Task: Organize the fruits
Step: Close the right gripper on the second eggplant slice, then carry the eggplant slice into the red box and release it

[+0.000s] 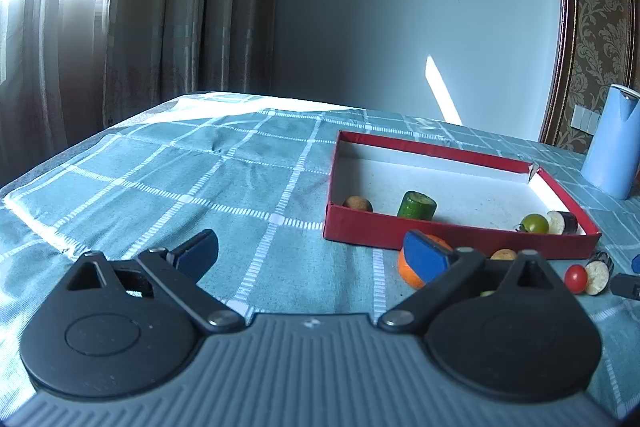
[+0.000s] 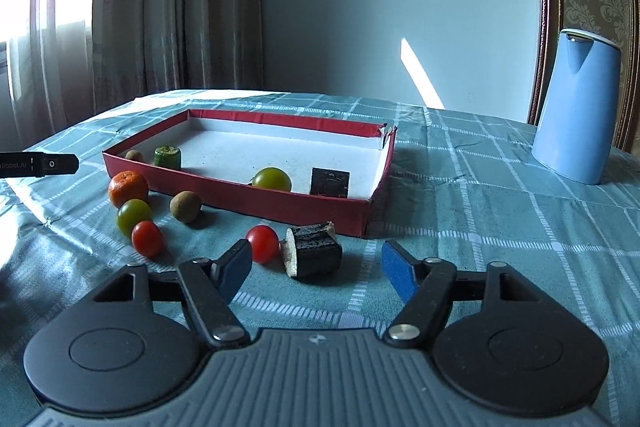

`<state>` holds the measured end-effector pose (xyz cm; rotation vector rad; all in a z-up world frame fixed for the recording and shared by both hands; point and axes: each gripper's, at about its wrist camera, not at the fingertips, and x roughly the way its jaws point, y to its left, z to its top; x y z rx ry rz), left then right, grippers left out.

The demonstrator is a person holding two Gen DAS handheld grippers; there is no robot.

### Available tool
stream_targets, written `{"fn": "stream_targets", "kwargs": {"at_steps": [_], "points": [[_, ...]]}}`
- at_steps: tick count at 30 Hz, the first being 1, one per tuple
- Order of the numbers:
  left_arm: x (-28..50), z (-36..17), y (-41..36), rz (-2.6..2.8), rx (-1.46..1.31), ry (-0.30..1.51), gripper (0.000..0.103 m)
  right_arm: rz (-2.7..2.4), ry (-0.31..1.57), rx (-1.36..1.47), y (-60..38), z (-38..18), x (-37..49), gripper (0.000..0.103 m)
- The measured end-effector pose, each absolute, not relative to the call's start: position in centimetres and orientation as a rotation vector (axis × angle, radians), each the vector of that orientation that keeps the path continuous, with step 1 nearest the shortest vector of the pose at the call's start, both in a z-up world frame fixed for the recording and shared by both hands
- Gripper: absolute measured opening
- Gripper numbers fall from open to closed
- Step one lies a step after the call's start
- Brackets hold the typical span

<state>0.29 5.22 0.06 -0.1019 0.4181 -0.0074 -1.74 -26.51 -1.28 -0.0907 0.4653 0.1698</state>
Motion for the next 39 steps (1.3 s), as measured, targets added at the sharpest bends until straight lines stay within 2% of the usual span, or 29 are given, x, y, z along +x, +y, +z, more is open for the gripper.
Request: {"fn": "stream_targets", "kwargs": {"at_steps": [4,7,8,9,12,20,28,39], "points": [[0.5,0.0,5.3,-0.016,-0.106,0.43,0.099,0.192,0.485,-0.133,-26.1,-1.6,-0.8,0.055],[0.6,0.0,5.3,-0.016,-0.106,0.433,0.099,0.195,0.502,-0.152,-25.8,-1.7,-0.1,0.055],[0.6,-0.1,5.2,-0.016,-0.104,0.435,0.099,0.196,0.514,-0.153,-25.8,-1.8,0.1,0.051],[0.7,-0.1,5.2,-0.015,-0.103,0.438,0.099,0.197,0.525,-0.152,-25.8,-1.9,0.3,0.042],[0.7,-0.1,5.2,-0.013,-0.101,0.441,0.099,0.188,0.53,-0.143,-25.9,-1.9,0.7,0.03],[0.7,-0.1,5.1,-0.009,-0.101,0.441,0.101,0.19,0.482,-0.085,-26.5,-1.1,-0.3,0.029],[0.9,-0.2,5.1,-0.011,-0.091,0.452,0.101,0.254,0.381,-0.011,-25.2,2.2,0.5,0.029],[0.9,-0.2,5.2,-0.017,-0.1,0.456,0.101,0.298,0.448,-0.095,-19.8,1.5,7.2,0.029]]}}
